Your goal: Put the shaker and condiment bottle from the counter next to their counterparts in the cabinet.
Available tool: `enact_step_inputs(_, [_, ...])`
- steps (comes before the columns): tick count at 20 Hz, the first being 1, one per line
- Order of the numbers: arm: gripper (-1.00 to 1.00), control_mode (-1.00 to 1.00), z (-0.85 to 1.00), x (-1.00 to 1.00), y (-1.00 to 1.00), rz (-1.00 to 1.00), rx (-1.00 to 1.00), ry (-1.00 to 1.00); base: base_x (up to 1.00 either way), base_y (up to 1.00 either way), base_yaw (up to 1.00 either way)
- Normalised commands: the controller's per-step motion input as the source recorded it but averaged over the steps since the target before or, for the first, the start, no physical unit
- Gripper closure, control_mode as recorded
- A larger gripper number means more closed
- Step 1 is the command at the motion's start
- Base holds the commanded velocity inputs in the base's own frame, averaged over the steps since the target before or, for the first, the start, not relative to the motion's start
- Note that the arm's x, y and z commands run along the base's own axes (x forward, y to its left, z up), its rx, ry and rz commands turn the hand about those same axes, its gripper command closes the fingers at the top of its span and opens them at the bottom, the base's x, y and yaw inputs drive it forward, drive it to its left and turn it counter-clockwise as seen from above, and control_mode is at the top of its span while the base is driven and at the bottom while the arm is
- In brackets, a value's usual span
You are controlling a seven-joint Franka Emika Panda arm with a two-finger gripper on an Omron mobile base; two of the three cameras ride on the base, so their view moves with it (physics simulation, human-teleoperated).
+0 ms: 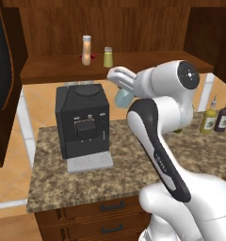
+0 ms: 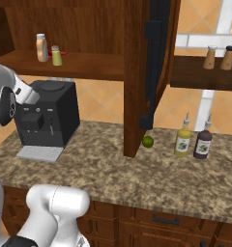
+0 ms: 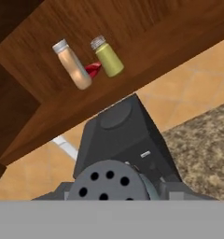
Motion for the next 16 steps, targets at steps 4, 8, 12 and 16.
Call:
enact_step_inputs(4, [1.0, -1.0, 0.41, 0.0, -0.11, 0.0, 0.0, 0.09, 0.0, 0.0, 0.0])
enact_step_inputs(8, [1.0, -1.0, 0.33, 0.0, -0.02, 0.0, -0.02, 0.04, 0.0, 0.0, 0.0])
enact_step_inputs(12, [1.0, -1.0, 0.11, 0.0, -0.01, 0.0, -0.14, 0.0, 0.0, 0.0, 0.0])
enact_step_inputs(16, [1.0, -1.0, 0.0, 0.01, -0.1, 0.0, -0.23, 0.0, 0.0, 0.0, 0.0])
